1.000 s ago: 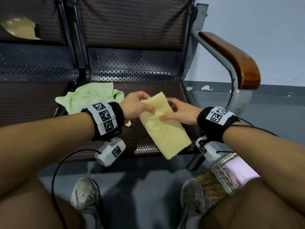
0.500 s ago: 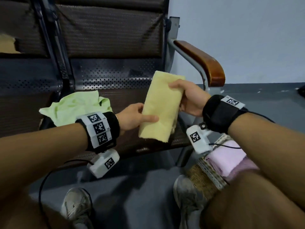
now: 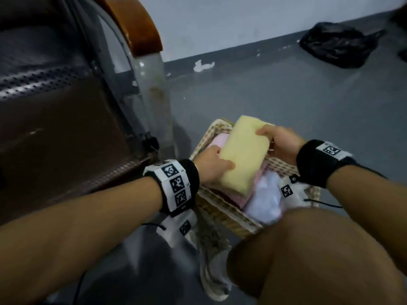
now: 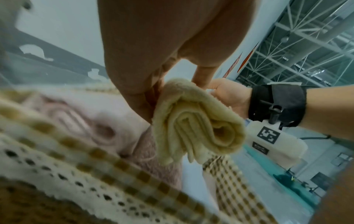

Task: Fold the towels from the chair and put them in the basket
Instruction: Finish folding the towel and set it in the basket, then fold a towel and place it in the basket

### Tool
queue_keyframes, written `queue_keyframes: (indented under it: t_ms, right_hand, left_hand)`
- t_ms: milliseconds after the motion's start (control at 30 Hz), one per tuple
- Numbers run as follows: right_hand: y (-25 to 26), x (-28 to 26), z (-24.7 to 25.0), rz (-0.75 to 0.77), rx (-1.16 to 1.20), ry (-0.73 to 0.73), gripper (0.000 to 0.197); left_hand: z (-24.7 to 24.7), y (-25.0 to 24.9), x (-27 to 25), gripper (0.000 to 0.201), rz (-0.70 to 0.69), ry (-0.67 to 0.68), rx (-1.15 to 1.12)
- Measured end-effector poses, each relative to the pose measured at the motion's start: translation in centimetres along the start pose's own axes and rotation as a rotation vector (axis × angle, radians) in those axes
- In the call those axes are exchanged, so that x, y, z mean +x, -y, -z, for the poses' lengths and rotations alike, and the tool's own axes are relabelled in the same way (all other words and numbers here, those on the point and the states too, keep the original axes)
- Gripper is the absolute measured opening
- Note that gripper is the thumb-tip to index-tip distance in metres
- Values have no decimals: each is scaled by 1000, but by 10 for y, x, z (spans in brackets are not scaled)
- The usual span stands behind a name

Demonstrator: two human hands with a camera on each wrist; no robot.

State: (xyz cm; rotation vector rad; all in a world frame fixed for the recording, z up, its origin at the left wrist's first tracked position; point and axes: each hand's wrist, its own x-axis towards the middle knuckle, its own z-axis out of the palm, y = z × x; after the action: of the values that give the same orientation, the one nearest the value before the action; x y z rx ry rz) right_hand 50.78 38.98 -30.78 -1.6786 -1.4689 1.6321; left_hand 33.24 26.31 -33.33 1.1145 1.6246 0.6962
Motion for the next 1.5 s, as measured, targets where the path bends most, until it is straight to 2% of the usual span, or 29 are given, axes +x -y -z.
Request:
queue_keyframes:
  t_ms: [67,133,233,333,400,500,600,667,767,867,1000,1067,1200,1300,1400,1433,1500]
  right_hand:
    - [-33,17,14,-76,-7,-53,13]
    - [-62,35,22,-114,-57,-76,16]
    - [-94,60,22,-114,-144,-72,45]
    - [-109,72,14,-87,-219,-76,17]
    - [-113,77,11,-93,-262,-83,18]
    - [-100,76,10,-89,-441,-63,44]
    - [-67,59,6,20,-765,-60,55]
    - [-38,44,-1,126,-897,-35,52]
    - [13,17,-25,239,-990,107,35]
    - [64,-15,-70,331,-1004,257,25]
    - [125,-61,-166,525,-1023,434,15]
    - [151,-84,-221,628,-1027,513,12]
    - [178,-123,-329,757,-992,616,21]
    - [173,-137,-400,765,-939,751,17]
    - [152,-138,-459,802,-978,824,19]
    - [145,-137,-475,822,-1012,834,22]
    - [132,-132,-500,857,-1142,856,32]
  left_hand:
    - [-31,10,24,55,57,44,103]
    - [-53,24,43,58,109,82,185]
    - [-68,42,61,60,151,59,287]
    - [-73,48,70,54,145,5,368]
    - [-75,47,73,52,155,4,384]
    - [-70,43,72,52,183,24,385]
    - [-56,33,63,46,197,55,388]
    - [-38,23,52,34,179,37,330]
    - [4,8,28,25,99,-39,137]
    - [62,-8,-7,10,15,-76,14]
    - [154,-12,-72,5,-42,-186,-26]
    - [200,-2,-107,5,-37,-276,-21]
    - [277,39,-174,6,12,-486,36]
    - [308,84,-216,4,102,-608,122]
    - [321,139,-238,6,276,-678,276]
    - [323,157,-242,11,347,-687,326]
    - [326,194,-243,38,482,-684,383]
